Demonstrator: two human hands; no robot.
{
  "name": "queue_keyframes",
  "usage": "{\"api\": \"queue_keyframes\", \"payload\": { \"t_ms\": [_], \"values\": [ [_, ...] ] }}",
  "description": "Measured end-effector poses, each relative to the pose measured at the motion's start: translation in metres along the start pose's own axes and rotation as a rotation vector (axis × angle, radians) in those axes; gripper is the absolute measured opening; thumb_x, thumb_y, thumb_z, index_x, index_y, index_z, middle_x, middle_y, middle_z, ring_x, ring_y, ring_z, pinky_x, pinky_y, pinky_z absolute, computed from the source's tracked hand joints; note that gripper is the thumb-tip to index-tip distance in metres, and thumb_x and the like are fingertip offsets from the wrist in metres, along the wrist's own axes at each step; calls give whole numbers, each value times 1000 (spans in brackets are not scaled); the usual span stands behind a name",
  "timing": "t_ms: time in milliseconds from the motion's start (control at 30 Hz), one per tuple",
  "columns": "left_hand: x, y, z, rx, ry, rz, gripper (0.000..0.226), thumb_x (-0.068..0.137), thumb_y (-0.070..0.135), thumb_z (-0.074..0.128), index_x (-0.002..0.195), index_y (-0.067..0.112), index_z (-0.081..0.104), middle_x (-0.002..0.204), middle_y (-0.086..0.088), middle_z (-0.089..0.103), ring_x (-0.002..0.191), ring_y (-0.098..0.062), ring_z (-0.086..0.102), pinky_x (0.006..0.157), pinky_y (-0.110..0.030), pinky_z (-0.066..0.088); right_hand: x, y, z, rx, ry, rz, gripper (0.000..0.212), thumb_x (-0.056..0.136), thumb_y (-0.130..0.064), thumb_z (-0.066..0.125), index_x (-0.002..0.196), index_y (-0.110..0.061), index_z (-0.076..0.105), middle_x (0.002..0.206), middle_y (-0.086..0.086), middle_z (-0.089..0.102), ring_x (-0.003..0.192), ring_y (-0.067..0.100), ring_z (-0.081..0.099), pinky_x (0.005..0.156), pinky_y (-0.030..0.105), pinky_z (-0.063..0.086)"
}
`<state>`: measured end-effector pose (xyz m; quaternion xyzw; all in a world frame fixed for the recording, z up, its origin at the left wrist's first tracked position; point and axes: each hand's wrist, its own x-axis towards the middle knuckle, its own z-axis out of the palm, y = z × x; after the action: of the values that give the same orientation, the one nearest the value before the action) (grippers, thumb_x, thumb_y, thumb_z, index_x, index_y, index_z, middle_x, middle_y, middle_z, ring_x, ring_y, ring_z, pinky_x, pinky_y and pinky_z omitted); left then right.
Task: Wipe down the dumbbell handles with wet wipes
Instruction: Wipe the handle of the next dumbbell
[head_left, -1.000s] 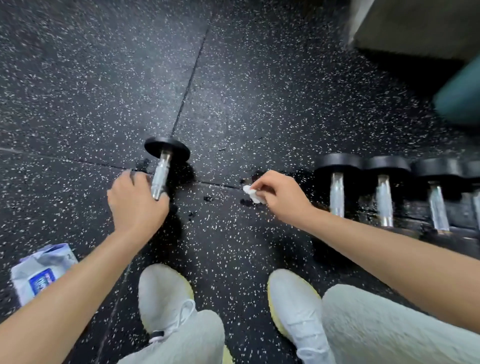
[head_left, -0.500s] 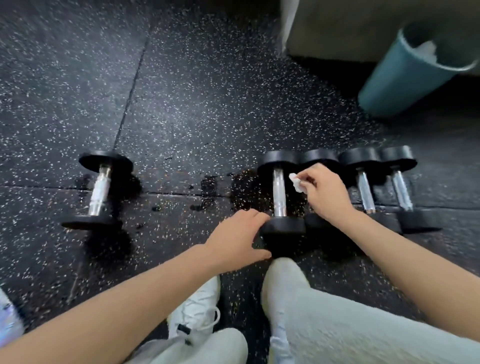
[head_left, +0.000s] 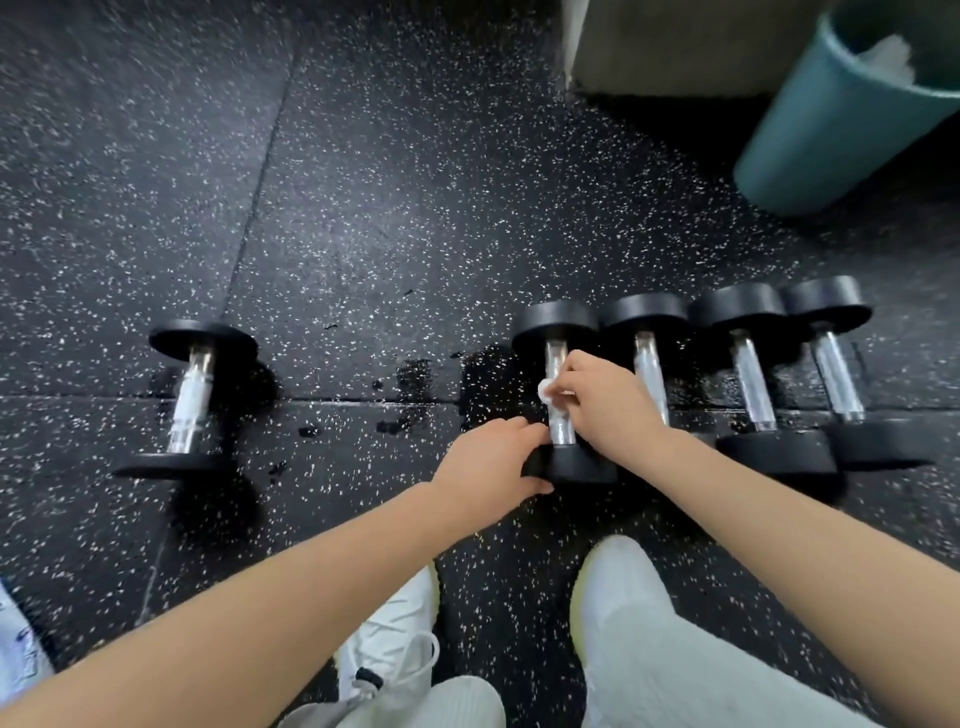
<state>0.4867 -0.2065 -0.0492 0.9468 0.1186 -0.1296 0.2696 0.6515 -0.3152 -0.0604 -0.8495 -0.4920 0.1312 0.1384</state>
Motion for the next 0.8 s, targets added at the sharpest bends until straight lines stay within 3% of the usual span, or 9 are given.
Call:
{"api": "queue_keyframes", "payload": {
  "t_ms": [100, 300, 367, 533, 800],
  "values": [
    [1, 2, -1, 5, 2, -17, 51, 89, 47, 74, 134, 32, 56, 115, 6, 60, 112, -20, 57, 82, -34, 42, -7, 3, -2, -46, -38, -66, 14, 90, -15, 67, 95, -23, 77, 91, -6, 56, 85, 21, 59, 65, 41, 51],
    [2, 7, 3, 1, 41, -43, 40, 89, 44, 74, 124, 31, 59, 106, 9, 58, 104, -18, 57, 74, -33, 41, 36, 12, 10, -83, 136, 16, 19, 76, 1, 71, 78, -18, 68, 84, 1, 54, 74, 25, 54, 49, 38, 47],
    [0, 5, 5, 2, 49, -43, 40, 90, 45, 72, 125, 31, 58, 106, 10, 57, 104, -17, 56, 73, -31, 37, 34, 9, 17, -105, 151, 12, 23, 74, 1, 74, 85, -18, 69, 86, 1, 54, 73, 24, 53, 45, 36, 46],
    [-2, 3, 11, -17, 73, -43, 40, 91, 47, 71, 127, 33, 58, 100, 15, 51, 104, -13, 55, 75, -30, 39, -1, 11, 23, -135, 113, -27, 24, 72, 2, 73, 88, -15, 67, 89, 1, 51, 72, 20, 51, 45, 39, 48],
    [-3, 5, 11, -3, 91, -45, 41, 91, 47, 71, 128, 35, 56, 105, 14, 56, 105, -12, 55, 81, -33, 47, 35, 17, 14, -130, 155, -35, 21, 72, 5, 71, 80, -14, 67, 83, 3, 53, 71, 25, 53, 45, 36, 42]
  ]
}}
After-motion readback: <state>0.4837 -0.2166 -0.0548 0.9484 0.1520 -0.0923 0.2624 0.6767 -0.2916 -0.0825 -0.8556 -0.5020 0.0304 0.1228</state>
